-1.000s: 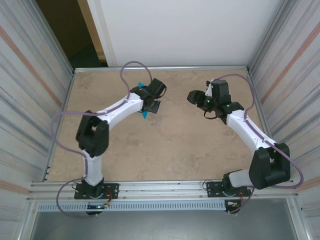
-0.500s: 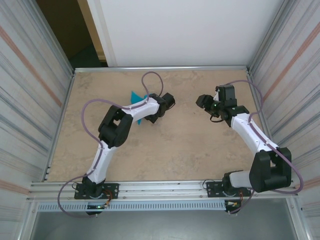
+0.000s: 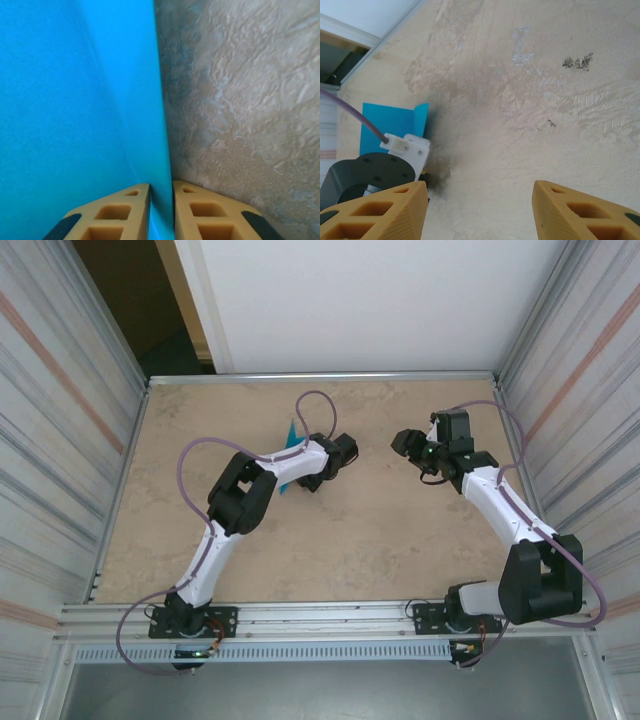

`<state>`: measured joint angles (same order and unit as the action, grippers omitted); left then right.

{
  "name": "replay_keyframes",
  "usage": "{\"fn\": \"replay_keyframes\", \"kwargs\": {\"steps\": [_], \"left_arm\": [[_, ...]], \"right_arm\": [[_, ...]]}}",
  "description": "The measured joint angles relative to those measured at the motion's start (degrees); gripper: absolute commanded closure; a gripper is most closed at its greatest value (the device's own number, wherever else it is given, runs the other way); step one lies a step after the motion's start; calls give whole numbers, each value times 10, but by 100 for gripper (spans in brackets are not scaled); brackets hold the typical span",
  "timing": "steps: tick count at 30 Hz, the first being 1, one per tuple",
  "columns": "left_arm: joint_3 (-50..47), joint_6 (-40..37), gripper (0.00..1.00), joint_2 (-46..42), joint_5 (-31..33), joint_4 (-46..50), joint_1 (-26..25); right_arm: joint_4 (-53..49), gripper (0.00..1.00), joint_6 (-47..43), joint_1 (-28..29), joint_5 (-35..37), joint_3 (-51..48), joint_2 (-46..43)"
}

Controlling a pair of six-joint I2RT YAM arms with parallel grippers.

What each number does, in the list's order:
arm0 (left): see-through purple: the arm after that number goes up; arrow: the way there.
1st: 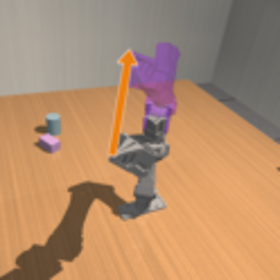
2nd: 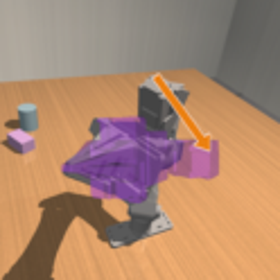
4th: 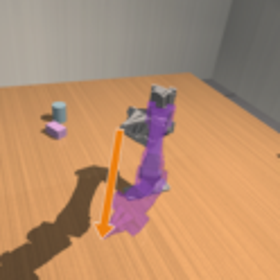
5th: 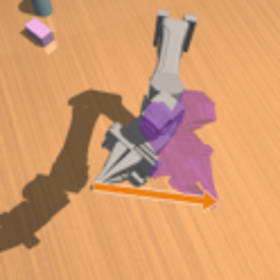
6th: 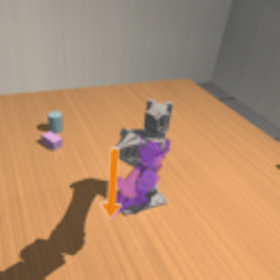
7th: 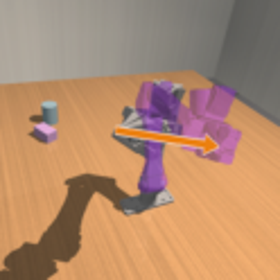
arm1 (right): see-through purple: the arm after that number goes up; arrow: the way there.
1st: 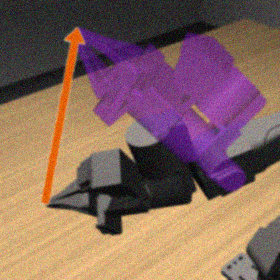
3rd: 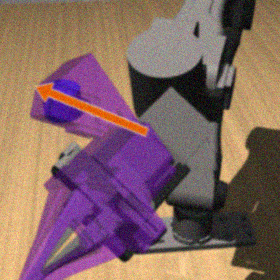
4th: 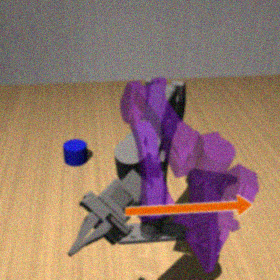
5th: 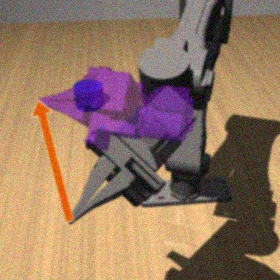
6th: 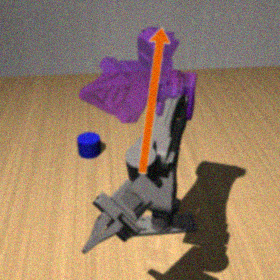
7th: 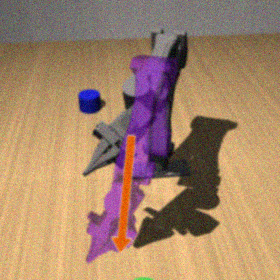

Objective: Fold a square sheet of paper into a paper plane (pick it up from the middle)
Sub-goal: Turn over the paper at the center of the table.

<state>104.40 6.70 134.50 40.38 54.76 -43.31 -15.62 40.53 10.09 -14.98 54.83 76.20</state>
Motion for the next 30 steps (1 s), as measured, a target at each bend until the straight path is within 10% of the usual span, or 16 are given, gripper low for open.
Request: {"fn": "replay_keyframes", "kwargs": {"steps": [19, 30], "left_arm": [[-76, 139, 58, -115, -297, -62, -33], [-78, 158, 53, -129, -335, -81, -42]], "right_arm": [[10, 40, 14, 0, -5, -6, 4], [17, 40, 14, 0, -15, -6, 10]]}}
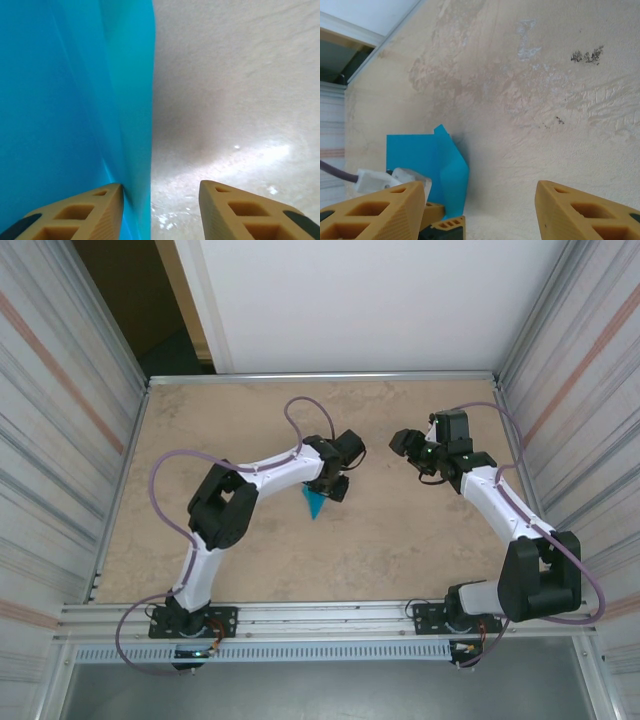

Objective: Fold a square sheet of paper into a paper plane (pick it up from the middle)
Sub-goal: Turn over the paper at the center of the table.

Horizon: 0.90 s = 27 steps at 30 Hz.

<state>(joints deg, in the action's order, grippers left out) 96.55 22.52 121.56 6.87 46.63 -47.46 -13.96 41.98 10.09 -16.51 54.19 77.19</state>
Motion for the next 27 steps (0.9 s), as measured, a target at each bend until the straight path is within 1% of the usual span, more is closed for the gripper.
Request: {"fn": "replay_keyframes", "kwargs": {"steps": [3, 5, 7, 10, 13, 16, 18, 20, 22, 24, 27], "left_arm": [[-19, 5, 48, -45, -16, -6, -2], [-40, 10, 43, -96, -25, -14, -2], [-68, 16, 39, -156, -30, -29, -2], [-114, 28, 35, -237, -42, -60, 10], [-191, 50, 32, -306, -64, -109, 50], [-283, 88, 30, -351, -96, -161, 121], [-340, 116, 30, -367, -117, -190, 170], [-387, 141, 29, -375, -136, -212, 211], [-422, 162, 29, -378, -154, -229, 237], [-442, 175, 29, -379, -169, -241, 251], [-450, 187, 29, -379, -186, -254, 258]], "right_arm": [[-12, 40, 0, 5, 4, 7, 16], [-28, 40, -1, 22, 15, 23, 37], [-41, 40, -1, 50, 26, 42, 61], [-63, 42, 0, 110, 49, 83, 112], [-89, 43, 0, 176, 76, 142, 180], [-115, 45, 7, 226, 100, 204, 250], [-128, 48, 15, 249, 111, 235, 289], [-139, 49, 26, 261, 118, 256, 318], [-153, 51, 37, 265, 123, 274, 344], [-166, 53, 43, 266, 125, 290, 366], [-183, 56, 50, 266, 128, 316, 392]]}}
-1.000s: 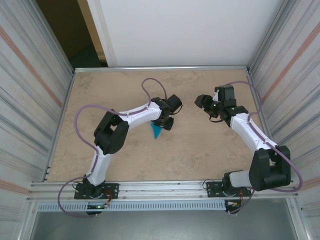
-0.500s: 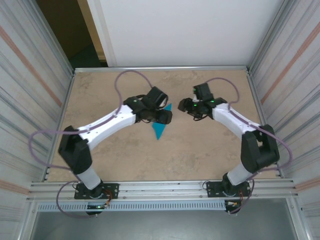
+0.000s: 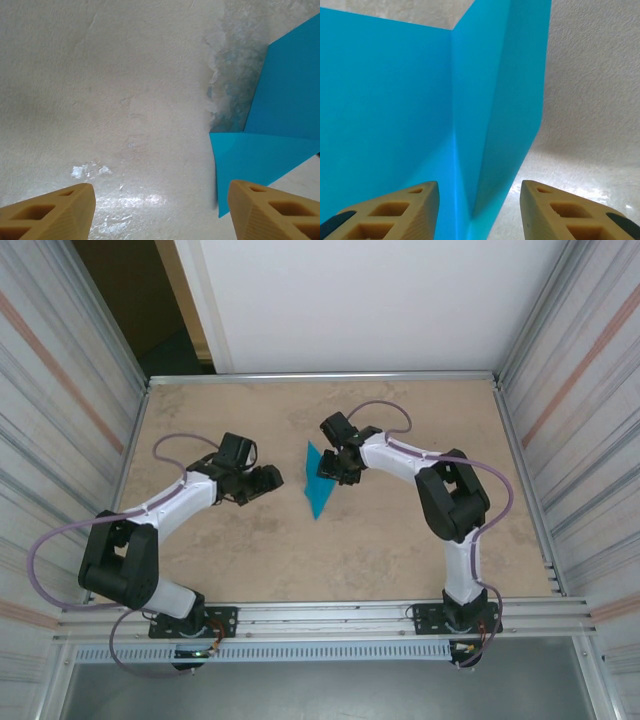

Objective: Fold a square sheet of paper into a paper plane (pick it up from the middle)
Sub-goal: Turn over the paper at the center of the table.

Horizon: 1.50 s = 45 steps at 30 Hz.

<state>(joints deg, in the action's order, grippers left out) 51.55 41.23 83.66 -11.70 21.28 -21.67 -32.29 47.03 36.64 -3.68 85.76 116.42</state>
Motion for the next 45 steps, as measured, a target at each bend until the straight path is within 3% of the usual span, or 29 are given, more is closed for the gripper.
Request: {"fn": "replay_keyframes", "kwargs": {"steps": [5, 11, 19, 28, 32, 35, 45], "left_arm": [[0, 7, 29, 0, -23, -25, 1], [0, 10, 29, 6, -40, -40, 2], [0, 15, 29, 21, -83, -75, 2], [0, 18, 29, 37, -115, -119, -7], [0, 17, 35, 41, -118, -133, -27], [0, 19, 45, 52, -123, -147, -42], [26, 15, 69, 126, -124, -156, -102]], "right_arm": [[-17, 67, 6, 0, 6, 18, 16], [-27, 88, 11, -3, 7, 18, 16], [46, 91, 17, -28, -14, -59, -23], [234, 90, 21, -82, -118, -214, -116], [328, 90, 25, -104, -178, -265, -125], [382, 90, 33, -117, -212, -297, -125], [495, 89, 40, -144, -267, -349, -107]]}}
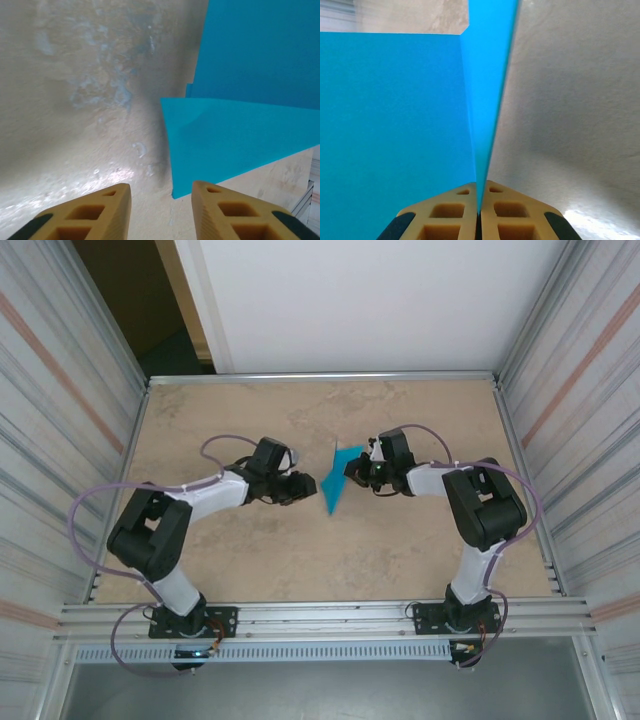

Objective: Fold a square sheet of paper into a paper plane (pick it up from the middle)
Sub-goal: Turn over the paper at the center of the table.

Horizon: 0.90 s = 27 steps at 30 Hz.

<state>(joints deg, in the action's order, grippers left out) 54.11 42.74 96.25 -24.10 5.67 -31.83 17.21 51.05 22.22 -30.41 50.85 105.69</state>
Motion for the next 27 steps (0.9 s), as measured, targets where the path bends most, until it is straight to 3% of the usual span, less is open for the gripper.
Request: {"fn": "replay_keyframes", "kwargs": {"steps": [9, 27], "left_arm": [[77, -7, 81, 77, -19, -5, -27], [204, -42, 88, 197, -49, 46, -53]], "right_arm": [[28, 88, 0, -13, -13, -15, 19], [36, 75, 13, -32, -14, -32, 21]]}}
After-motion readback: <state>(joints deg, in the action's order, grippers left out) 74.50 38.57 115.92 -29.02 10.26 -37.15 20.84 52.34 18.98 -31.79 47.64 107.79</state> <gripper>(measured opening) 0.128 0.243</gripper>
